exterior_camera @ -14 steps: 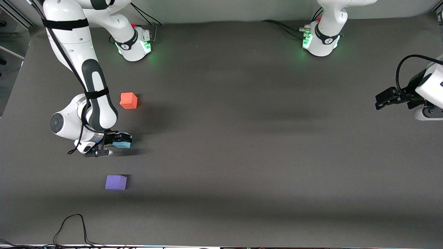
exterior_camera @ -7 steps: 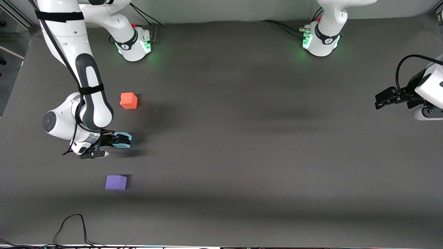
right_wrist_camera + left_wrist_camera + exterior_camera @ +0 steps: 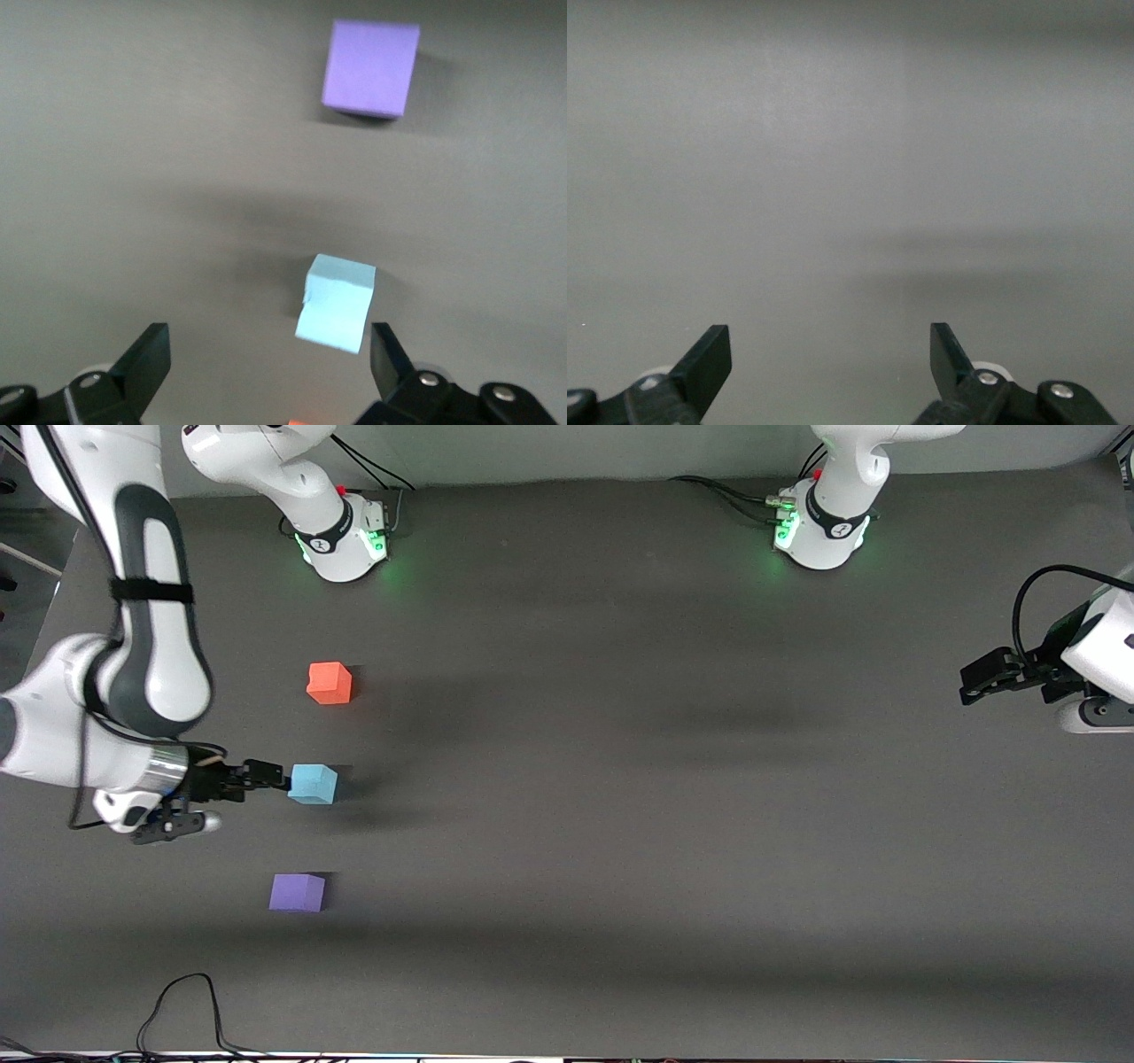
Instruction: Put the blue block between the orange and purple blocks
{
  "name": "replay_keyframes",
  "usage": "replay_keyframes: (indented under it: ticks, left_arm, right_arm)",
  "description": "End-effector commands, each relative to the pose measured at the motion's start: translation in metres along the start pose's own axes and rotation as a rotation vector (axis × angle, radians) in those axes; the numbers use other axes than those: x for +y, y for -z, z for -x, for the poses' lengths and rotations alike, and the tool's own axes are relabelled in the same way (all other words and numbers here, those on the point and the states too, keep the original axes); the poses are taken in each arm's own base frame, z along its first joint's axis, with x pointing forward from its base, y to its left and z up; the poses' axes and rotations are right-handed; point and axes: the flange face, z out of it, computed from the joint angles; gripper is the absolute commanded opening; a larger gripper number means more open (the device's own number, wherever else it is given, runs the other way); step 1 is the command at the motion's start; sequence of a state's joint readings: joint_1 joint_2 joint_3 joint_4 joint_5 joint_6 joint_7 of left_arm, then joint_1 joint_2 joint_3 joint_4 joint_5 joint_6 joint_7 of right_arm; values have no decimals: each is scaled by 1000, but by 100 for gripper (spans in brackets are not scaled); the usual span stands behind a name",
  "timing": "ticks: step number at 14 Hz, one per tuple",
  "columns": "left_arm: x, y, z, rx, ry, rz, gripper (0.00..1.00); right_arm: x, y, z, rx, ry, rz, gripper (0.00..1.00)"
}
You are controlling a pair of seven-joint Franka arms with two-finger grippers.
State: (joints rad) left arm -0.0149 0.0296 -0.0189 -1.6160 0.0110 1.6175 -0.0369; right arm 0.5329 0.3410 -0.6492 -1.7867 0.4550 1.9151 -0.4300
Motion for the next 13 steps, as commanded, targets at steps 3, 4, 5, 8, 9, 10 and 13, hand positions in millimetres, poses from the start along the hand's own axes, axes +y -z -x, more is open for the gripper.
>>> replay_keyframes:
  ticks: [3,4,5,8,9,10,13]
  left_arm:
    - [3,3,5,-1,11,1,100]
    - [3,3,5,-1,11,1,100]
    - [3,3,5,-1,11,1,100]
    - [3,3,5,-1,11,1,100]
    - [3,3,5,-1,11,1,100]
    - [3,3,5,0,11,1,100]
    - [3,3,5,1,11,1,100]
  right_arm:
    - [-41,131,-6,-10,36,64,100]
    - [-47,148,-4,-3,48,71,100]
    - [-50,170,2,12,69,99,100]
    - [-53,215,28,45,84,129,100]
    - [-64,222,36,46,81,124,100]
    - [-65,236,52,36,67,157,100]
    - [-105,234,72,18,51,215,100]
